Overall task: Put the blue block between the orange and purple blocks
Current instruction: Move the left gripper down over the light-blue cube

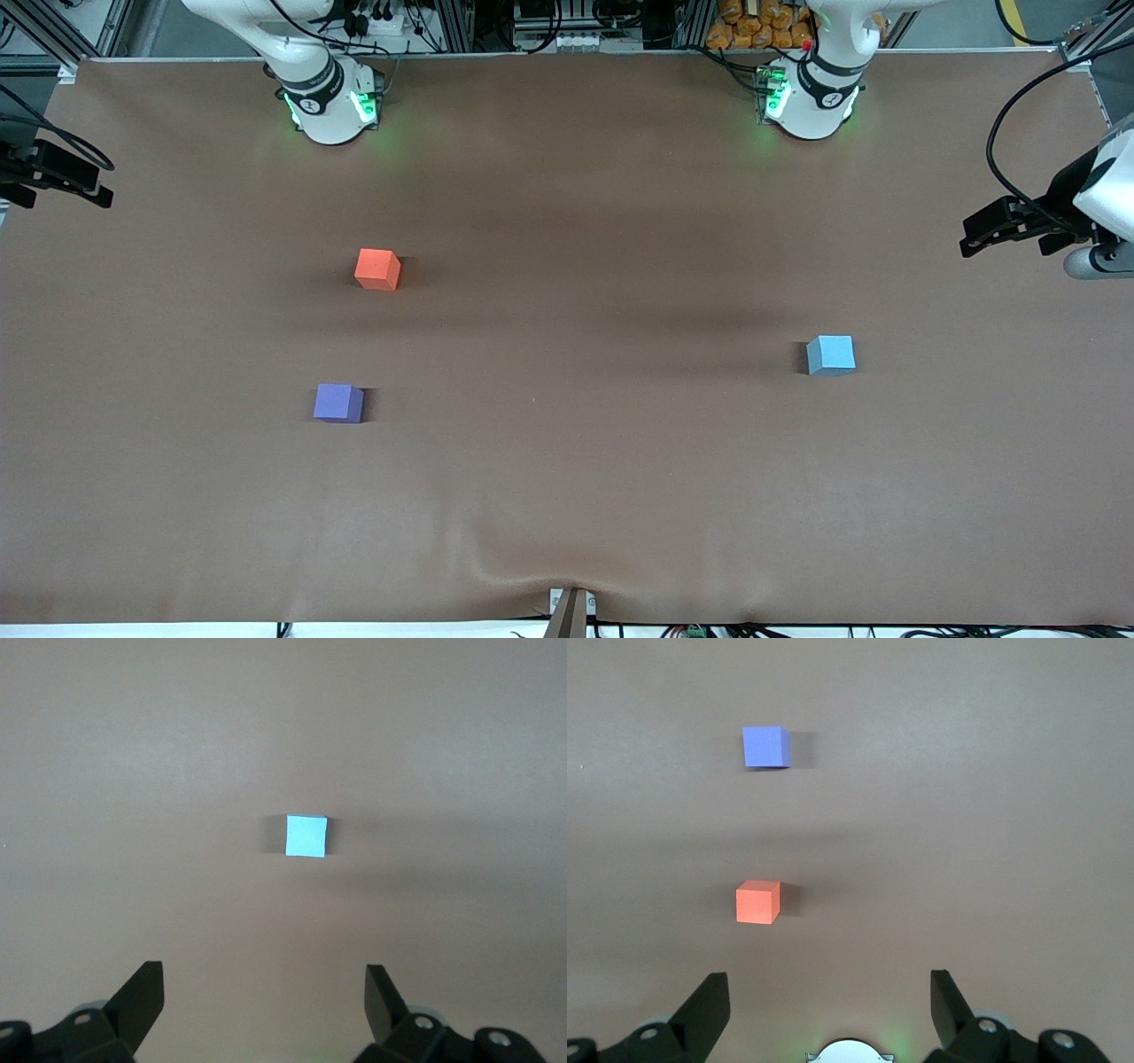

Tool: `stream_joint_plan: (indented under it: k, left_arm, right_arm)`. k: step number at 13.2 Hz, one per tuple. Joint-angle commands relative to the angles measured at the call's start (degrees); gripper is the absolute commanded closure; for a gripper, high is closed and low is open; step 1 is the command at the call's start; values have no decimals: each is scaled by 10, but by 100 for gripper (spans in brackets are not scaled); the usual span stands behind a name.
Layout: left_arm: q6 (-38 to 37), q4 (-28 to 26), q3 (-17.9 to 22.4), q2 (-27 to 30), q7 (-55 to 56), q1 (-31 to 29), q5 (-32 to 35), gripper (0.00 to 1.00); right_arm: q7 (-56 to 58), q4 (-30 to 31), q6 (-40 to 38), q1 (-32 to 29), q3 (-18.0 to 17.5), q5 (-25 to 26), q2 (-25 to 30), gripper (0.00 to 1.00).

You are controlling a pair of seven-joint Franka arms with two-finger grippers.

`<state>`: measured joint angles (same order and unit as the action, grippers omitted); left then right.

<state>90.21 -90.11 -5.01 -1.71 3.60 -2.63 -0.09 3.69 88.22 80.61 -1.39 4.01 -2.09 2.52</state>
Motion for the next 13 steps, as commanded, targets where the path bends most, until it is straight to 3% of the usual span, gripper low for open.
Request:
stream_joint_plan:
  k: [1, 10, 13]
  left_arm:
    - [-10, 6, -2, 0, -3, 2, 6, 0]
    - [41, -9, -3, -72, 6, 20, 5, 0]
    - [125, -70, -3, -88, 26, 30, 4, 0]
  right_arm:
    - [-2, -7, -7, -4, -5, -4, 0, 0]
    - [-2, -6, -7, -5, -4, -4, 0, 0]
    - [-2, -6, -7, -7, -3, -4, -1, 0]
